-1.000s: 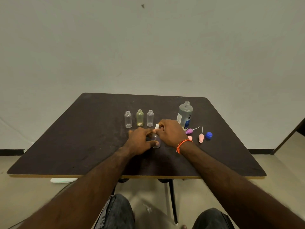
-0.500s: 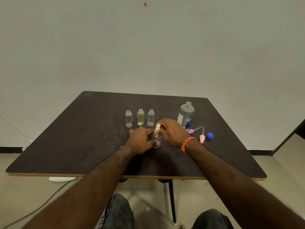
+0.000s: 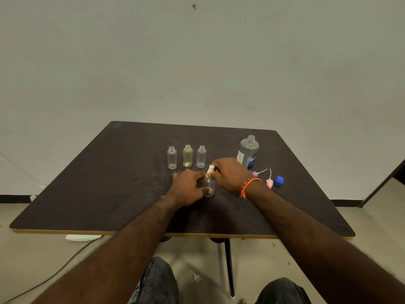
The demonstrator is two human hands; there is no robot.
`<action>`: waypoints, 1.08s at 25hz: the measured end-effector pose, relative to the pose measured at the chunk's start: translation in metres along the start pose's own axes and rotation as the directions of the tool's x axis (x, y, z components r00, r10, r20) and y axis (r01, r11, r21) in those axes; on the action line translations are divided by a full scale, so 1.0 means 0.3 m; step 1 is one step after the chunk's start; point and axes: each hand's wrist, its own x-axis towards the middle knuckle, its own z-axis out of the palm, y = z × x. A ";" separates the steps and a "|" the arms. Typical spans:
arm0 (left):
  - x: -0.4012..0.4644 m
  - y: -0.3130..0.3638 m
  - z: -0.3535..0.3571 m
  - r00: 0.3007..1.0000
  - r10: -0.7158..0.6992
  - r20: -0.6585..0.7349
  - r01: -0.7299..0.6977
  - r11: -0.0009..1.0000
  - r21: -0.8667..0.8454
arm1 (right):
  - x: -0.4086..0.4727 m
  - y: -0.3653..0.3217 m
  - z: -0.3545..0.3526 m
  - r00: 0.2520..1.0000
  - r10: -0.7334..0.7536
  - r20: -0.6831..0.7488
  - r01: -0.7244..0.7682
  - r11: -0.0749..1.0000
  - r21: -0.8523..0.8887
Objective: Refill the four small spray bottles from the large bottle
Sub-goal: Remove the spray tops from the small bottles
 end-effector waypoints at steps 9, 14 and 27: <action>-0.003 0.003 0.001 1.000 -0.015 -0.010 0.015 1.000 0.015 | 0.005 -0.021 -0.010 0.994 0.105 -0.041 -0.106 0.994 -0.033; -0.003 0.003 0.004 1.000 -0.021 -0.018 0.021 1.000 0.020 | 0.022 -0.052 -0.001 0.997 -0.018 0.075 0.022 0.998 -0.051; -0.006 -0.008 0.011 1.000 -0.007 -0.025 0.008 0.999 0.034 | 0.028 -0.063 -0.052 0.991 0.016 0.130 0.004 0.989 -0.150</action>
